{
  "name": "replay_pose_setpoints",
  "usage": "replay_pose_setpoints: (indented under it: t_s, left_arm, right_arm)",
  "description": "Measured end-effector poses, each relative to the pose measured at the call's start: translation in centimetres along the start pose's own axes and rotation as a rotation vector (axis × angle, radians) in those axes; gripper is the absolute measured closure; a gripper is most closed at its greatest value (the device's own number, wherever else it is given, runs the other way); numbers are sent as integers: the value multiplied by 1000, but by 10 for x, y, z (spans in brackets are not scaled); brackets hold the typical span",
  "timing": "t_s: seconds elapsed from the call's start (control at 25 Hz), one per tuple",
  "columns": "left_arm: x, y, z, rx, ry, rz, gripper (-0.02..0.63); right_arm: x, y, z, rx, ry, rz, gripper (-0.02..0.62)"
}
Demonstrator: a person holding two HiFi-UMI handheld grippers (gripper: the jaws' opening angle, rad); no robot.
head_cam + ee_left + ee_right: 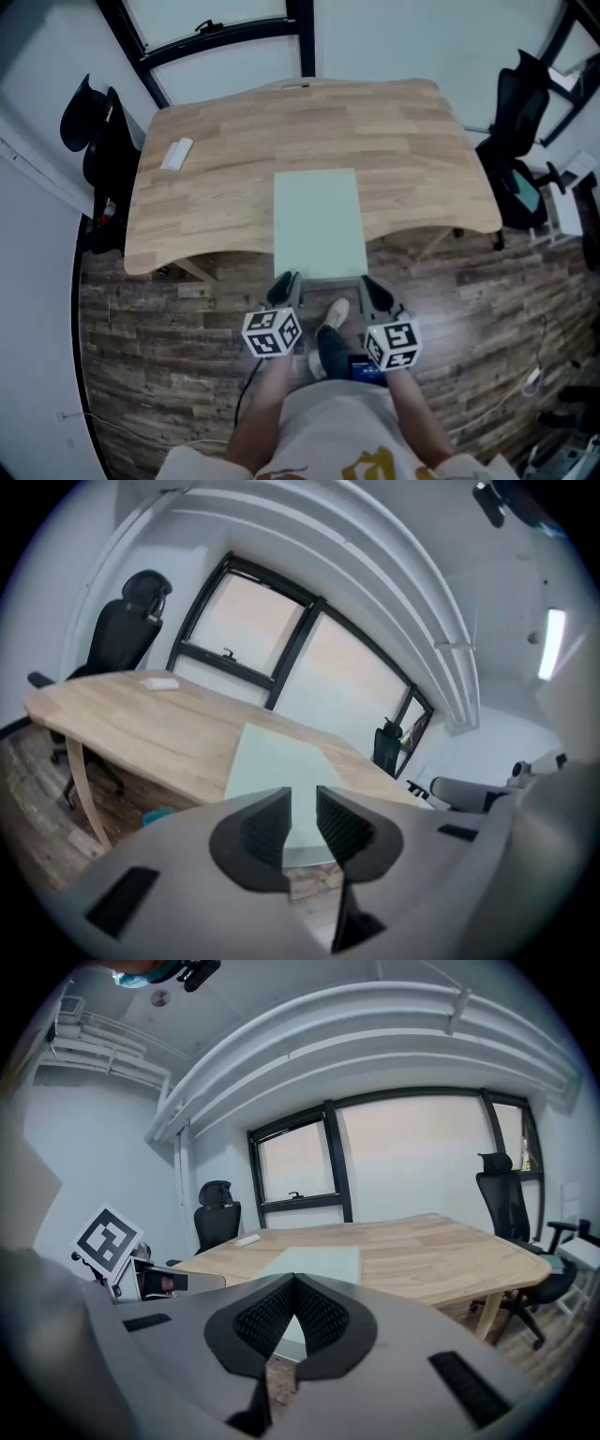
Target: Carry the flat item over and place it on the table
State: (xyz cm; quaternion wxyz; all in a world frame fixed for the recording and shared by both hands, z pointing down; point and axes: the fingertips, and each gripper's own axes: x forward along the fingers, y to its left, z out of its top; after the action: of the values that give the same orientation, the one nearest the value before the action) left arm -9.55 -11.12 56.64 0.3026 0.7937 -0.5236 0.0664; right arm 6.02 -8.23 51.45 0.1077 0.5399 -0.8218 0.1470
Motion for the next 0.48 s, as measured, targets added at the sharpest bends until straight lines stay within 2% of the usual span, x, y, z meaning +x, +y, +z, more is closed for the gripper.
replay_pose_setpoints:
  t_s: [0.08, 0.16, 0.24, 0.48]
  left_arm:
    - [-5, -3, 12, 102, -27, 26, 549]
    - [-9, -6, 21, 155, -48, 37, 572]
    - [-12, -7, 27, 156, -61, 33, 604]
    - [-20, -12, 48, 158, -100, 9, 604]
  right_arm:
    - [-2, 2, 1, -8, -6, -6, 597]
    - [-5, 3, 0, -14, -5, -12, 597]
    - [-6, 3, 2, -18, -8, -24, 597]
    - [-8, -1, 10, -35, -25, -55, 597]
